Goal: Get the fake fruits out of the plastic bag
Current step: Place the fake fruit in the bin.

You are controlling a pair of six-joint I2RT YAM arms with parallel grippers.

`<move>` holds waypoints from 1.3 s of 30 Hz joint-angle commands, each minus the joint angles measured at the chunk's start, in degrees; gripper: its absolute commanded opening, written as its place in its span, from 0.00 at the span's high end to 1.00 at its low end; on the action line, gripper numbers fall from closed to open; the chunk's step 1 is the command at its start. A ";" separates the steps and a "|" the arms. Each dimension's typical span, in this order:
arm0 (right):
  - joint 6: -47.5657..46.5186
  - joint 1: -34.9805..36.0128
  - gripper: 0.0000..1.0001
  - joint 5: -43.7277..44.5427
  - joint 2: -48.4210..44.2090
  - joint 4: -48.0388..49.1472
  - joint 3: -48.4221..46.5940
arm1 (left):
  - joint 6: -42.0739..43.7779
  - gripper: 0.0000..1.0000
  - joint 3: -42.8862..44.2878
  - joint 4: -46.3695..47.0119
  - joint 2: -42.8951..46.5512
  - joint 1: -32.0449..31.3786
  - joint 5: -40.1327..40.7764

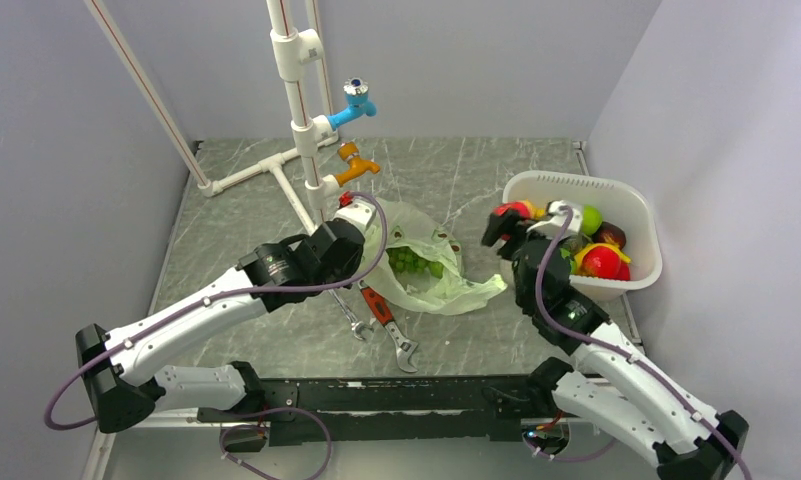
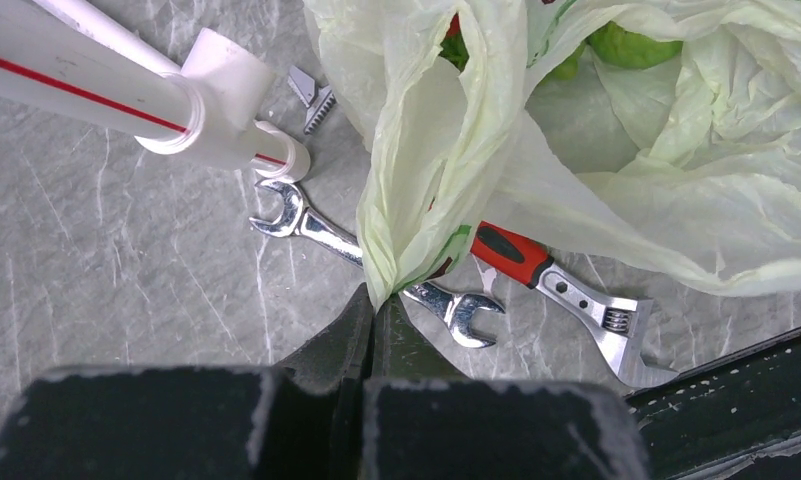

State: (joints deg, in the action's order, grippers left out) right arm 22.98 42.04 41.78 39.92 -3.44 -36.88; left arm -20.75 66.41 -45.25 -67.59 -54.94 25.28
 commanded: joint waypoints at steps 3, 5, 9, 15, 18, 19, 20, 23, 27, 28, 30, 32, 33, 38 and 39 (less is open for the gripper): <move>10.73 -13.68 1.00 9.13 2.77 -10.84 -4.70 | -1.21 1.00 -0.37 1.00 2.93 0.07 0.34; 12.85 -15.63 1.00 12.89 4.61 -12.70 -5.88 | -1.38 1.00 -0.64 1.40 3.14 0.05 -0.17; 18.41 -22.45 1.00 9.98 10.01 -14.95 -7.82 | -1.24 1.00 -0.89 2.36 3.16 0.09 -1.52; 16.36 -28.33 0.94 -3.50 16.79 -7.37 -8.03 | -0.61 1.00 0.54 1.75 2.66 0.09 -1.87; 14.18 -28.89 0.50 -6.50 17.67 -5.43 -7.85 | -0.75 1.00 -0.13 2.03 3.56 0.09 -1.92; 12.73 -28.86 0.35 -8.57 17.39 -3.78 -6.97 | -0.78 1.00 -0.50 2.30 3.93 0.07 -1.86; 11.38 -28.86 0.21 -10.99 17.00 -2.10 -6.16 | -0.71 1.00 -0.84 2.73 4.22 0.09 -1.82; 9.34 -28.91 0.02 -13.37 16.59 -1.60 -5.97 | -0.63 1.00 -1.38 3.24 4.28 0.09 -2.07; 8.66 -28.92 0.00 -10.92 16.00 -4.04 -6.82 | -0.52 1.00 -1.01 3.13 3.42 0.09 -2.51; 8.68 -28.92 0.00 -10.28 15.65 -3.89 -6.54 | -0.37 1.00 -0.92 3.15 3.24 0.07 -2.60; 8.39 -28.89 0.01 -10.18 14.98 -4.14 -6.43 | -0.15 1.00 -0.76 3.22 2.91 0.04 -2.67; 6.89 -28.79 0.01 -14.29 14.09 -3.99 -6.80 | 0.21 1.00 -0.52 3.24 2.74 0.08 -2.73; 6.24 -28.63 0.01 -16.81 13.49 -3.99 -7.14 | 0.31 1.00 -0.49 3.12 2.61 0.09 -2.64; 0.97 -27.95 0.04 -36.23 8.41 1.17 -7.20 | 0.82 1.00 -0.37 2.08 1.99 0.09 -1.78; 0.48 -27.66 0.07 -43.94 7.45 2.94 -6.53 | 1.03 1.00 -0.38 1.95 1.93 0.09 -1.58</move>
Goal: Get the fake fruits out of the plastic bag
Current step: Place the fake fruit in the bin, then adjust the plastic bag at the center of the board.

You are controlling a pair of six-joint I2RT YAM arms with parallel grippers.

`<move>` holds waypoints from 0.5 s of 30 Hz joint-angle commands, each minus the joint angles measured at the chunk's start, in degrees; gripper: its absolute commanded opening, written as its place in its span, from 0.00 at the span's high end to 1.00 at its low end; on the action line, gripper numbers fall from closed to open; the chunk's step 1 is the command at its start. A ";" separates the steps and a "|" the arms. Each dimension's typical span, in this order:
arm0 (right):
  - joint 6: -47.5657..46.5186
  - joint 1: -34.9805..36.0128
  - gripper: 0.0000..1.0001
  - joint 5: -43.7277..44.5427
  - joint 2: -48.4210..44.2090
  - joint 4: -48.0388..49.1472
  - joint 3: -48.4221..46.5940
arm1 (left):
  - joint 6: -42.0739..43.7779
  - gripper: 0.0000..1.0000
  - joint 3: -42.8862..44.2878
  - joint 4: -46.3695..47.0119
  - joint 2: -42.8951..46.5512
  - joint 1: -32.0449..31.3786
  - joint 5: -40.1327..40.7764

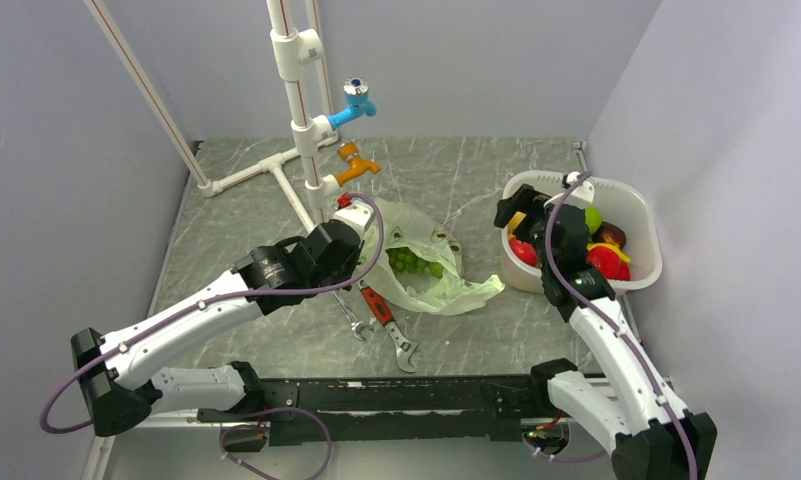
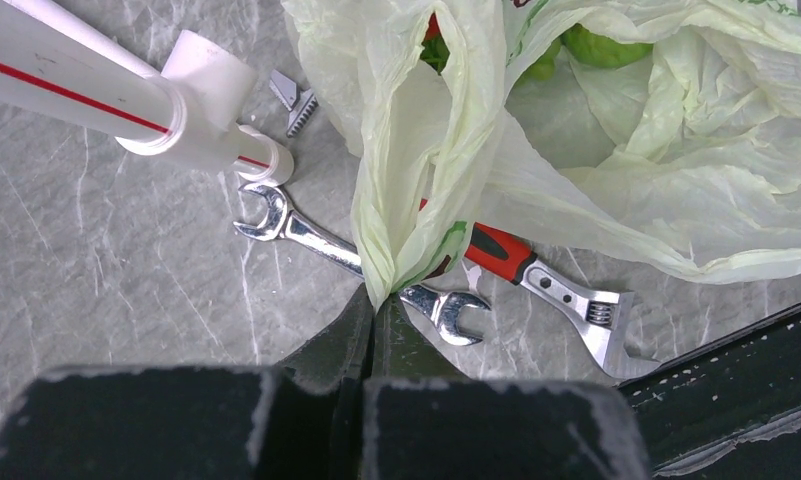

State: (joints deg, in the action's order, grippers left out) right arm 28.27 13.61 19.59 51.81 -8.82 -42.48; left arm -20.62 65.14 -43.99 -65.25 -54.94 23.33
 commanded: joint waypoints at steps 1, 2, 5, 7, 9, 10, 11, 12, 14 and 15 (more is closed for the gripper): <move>-5.18 1.38 0.10 -27.48 -5.12 11.26 -0.33 | 1.11 1.00 1.00 0.47 -0.52 0.07 0.54; -5.77 2.43 0.11 -32.90 -5.48 13.80 0.15 | 1.26 1.00 1.10 0.34 -0.64 0.09 0.73; -9.17 10.62 0.12 -38.01 -5.13 16.02 0.11 | 1.89 1.00 1.54 0.31 -1.02 0.05 0.79; -12.33 18.50 0.16 -38.74 -4.12 15.72 -0.42 | 1.97 1.00 2.21 0.26 -1.31 0.04 0.84; -14.17 23.66 0.25 -38.28 -2.60 15.47 -0.31 | 1.98 1.00 2.67 0.66 -1.38 0.09 0.70; -14.49 25.63 0.30 -37.05 -1.71 15.37 0.00 | 2.08 1.00 2.88 1.00 -1.33 0.05 0.59; -14.62 27.20 0.38 -35.76 -0.62 15.30 0.43 | 2.43 1.00 3.06 1.27 -1.24 0.08 0.17; -14.43 28.06 0.47 -34.76 0.46 15.13 0.76 | 2.77 1.00 3.14 1.61 -1.15 0.05 -0.35; -12.58 28.55 0.68 -32.81 2.56 14.51 0.95 | 3.55 1.00 3.47 1.72 -1.15 0.08 -0.73; -11.76 28.58 0.72 -31.81 3.44 14.73 1.14 | 3.50 1.00 3.68 1.26 -1.22 0.09 -0.51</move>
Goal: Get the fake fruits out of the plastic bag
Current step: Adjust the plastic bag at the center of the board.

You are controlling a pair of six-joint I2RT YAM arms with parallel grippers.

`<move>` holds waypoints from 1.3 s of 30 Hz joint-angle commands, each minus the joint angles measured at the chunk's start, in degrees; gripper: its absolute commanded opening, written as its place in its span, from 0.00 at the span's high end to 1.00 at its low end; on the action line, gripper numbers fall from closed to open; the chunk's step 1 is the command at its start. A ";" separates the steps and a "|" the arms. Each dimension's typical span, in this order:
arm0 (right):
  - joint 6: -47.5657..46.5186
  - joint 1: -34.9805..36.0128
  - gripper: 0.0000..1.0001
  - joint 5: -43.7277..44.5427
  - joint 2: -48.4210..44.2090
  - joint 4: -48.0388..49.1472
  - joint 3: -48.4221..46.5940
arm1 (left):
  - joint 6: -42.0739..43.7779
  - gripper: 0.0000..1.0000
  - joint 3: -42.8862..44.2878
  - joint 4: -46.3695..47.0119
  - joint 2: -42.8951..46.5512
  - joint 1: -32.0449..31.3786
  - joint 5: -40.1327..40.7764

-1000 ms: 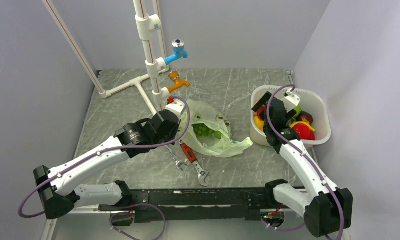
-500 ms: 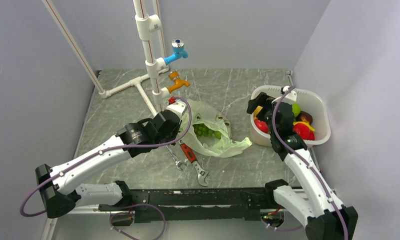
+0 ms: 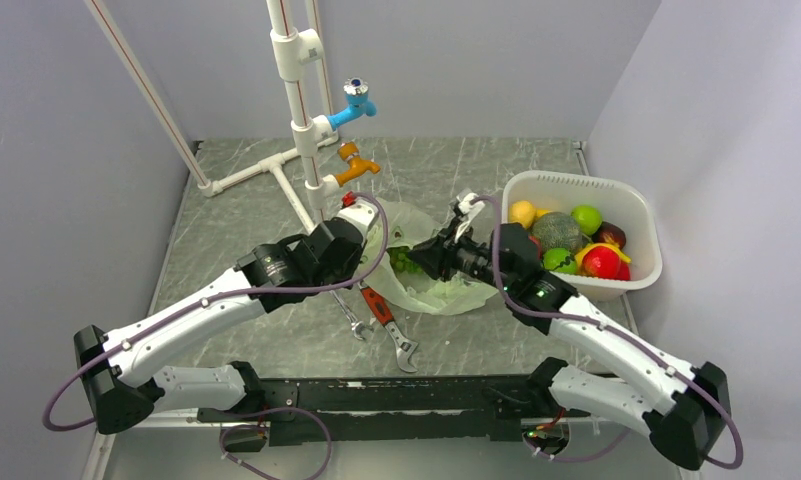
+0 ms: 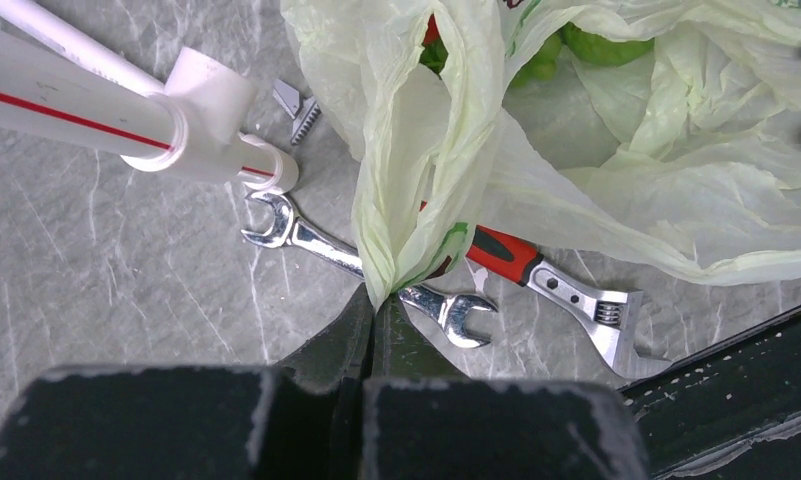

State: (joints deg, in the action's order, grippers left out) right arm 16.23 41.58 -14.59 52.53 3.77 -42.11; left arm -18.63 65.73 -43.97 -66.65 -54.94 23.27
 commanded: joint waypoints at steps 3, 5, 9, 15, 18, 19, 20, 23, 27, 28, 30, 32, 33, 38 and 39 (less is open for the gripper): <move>0.66 0.69 0.77 5.92 7.00 1.00 0.18 | 1.38 1.00 3.34 0.37 0.30 0.02 -0.29; -0.52 0.93 0.83 7.10 11.31 -1.91 -2.00 | 1.28 1.00 3.17 0.63 0.75 0.09 -0.69; -1.40 2.69 0.82 7.82 14.91 2.79 0.29 | 1.12 1.00 3.55 1.30 1.30 0.08 -2.76; 0.97 5.51 0.77 20.81 21.14 9.26 1.25 | 0.73 1.00 4.37 1.85 2.62 0.08 -4.79; 5.90 5.65 0.75 27.77 23.83 16.75 4.34 | 0.65 1.00 4.62 2.62 3.40 0.07 -5.72; 7.90 5.59 0.75 29.32 24.60 19.14 5.31 | 0.58 1.00 4.73 2.59 3.45 0.05 -5.86; 9.91 5.61 0.72 31.26 25.58 21.17 5.90 | 0.54 1.00 4.86 2.56 3.39 0.05 -5.97; 14.67 5.61 0.66 34.78 28.81 26.12 6.64 | 0.13 1.00 4.72 1.91 2.96 0.08 -6.14; 18.42 5.34 0.59 38.88 31.44 31.92 7.39 | -0.88 1.00 3.06 2.13 3.71 0.03 -6.70; 19.46 5.01 0.59 39.38 31.75 32.78 7.41 | -1.14 1.00 2.51 2.47 4.05 0.09 -6.91; 20.23 4.66 0.58 40.81 32.08 33.61 6.73 | -1.67 1.00 1.54 2.82 4.41 0.02 -7.49; 19.87 4.59 0.55 42.33 32.35 34.35 6.15 | -2.11 1.00 0.86 2.59 4.36 0.09 -7.76; 19.52 4.46 0.52 43.30 32.49 34.82 5.88 | -2.33 1.00 0.50 2.42 4.34 0.02 -7.84; 18.54 2.76 0.44 44.43 32.34 36.10 4.78 | -2.99 1.00 -0.79 1.77 4.12 -0.01 -7.86; 18.49 2.57 0.40 44.46 32.57 36.40 4.55 | -3.07 1.00 -1.01 1.85 4.16 -0.04 -7.86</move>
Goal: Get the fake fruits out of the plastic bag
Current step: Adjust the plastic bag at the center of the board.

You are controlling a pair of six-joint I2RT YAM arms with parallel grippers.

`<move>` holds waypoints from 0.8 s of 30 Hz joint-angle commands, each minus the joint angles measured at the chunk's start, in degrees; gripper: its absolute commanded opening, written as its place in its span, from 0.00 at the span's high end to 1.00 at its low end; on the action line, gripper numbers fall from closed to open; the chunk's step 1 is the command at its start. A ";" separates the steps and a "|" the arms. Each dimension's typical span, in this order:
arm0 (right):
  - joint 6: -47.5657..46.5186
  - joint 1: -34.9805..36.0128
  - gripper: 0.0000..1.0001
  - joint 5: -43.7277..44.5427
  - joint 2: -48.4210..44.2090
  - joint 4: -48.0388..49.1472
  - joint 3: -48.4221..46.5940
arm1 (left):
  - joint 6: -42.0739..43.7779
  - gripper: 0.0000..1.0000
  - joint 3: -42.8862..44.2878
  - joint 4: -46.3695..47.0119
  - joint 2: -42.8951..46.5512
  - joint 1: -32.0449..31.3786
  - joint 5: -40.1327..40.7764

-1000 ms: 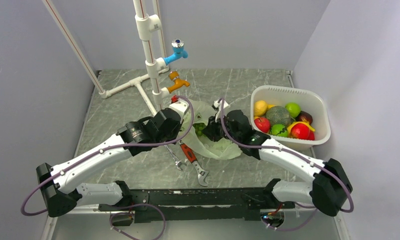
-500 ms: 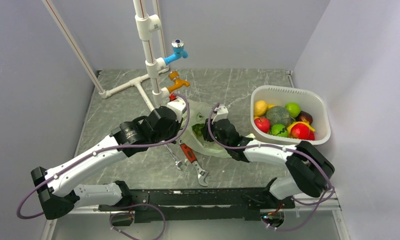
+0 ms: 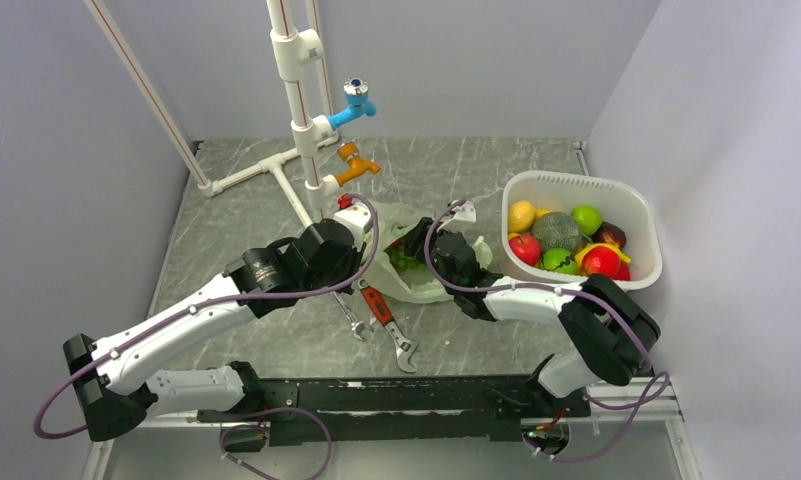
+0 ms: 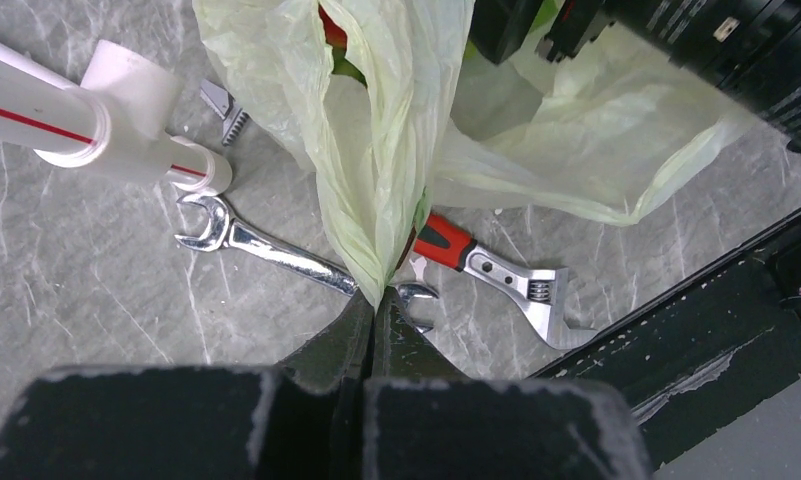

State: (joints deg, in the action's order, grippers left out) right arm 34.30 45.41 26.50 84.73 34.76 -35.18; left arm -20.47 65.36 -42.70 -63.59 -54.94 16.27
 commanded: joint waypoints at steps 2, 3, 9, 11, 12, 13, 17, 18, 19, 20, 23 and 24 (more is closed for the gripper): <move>0.45 -1.65 0.33 2.66 1.07 5.70 -3.14 | -1.19 1.00 -0.79 0.81 1.02 -0.02 -1.03; 0.56 -1.85 0.31 2.03 1.32 5.77 -3.32 | -1.17 1.00 -0.78 0.87 0.89 -0.05 -1.14; 1.61 -3.08 0.20 0.27 1.46 8.40 -3.33 | -1.42 1.00 -0.39 0.60 -0.15 0.00 -1.30; 1.79 -3.70 0.19 -0.35 0.70 8.97 -2.98 | -1.46 1.00 -0.35 0.68 -0.38 -0.03 -1.42; 1.45 -4.06 0.19 -0.74 0.06 9.42 -2.58 | -1.42 1.00 -0.16 0.64 -0.47 -0.04 -1.30; 1.32 -4.49 0.19 -0.97 -0.59 9.62 -2.16 | -1.42 1.00 0.06 0.48 -0.49 -0.07 -1.25; 0.00 -5.79 0.20 -3.33 -3.43 9.67 0.05 | -1.14 1.00 0.59 0.03 -0.32 -0.01 -0.34; -0.44 -5.83 0.21 -3.90 -3.69 9.24 0.52 | -0.89 1.00 0.89 0.07 -0.22 -0.04 -0.13; -1.11 -5.77 0.22 -5.50 -3.95 9.04 1.10 | -0.58 1.00 1.22 -0.07 -0.22 -0.01 -0.21; -1.83 -5.77 0.23 -9.09 -4.24 9.42 1.95 | -0.21 1.00 1.86 -0.40 -0.34 -0.02 -0.35; -3.46 -5.21 0.25 -17.36 -6.28 10.80 5.05 | 1.22 0.73 5.49 -2.12 -0.96 -0.04 -0.25; -3.87 -5.02 0.25 -19.70 -7.24 11.59 6.22 | 1.84 0.63 6.81 -2.70 -1.19 -0.03 -0.09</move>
State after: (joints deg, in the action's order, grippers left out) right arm 33.12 39.77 18.28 81.06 41.76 -32.60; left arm -20.38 66.17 -44.12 -64.60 -54.94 15.92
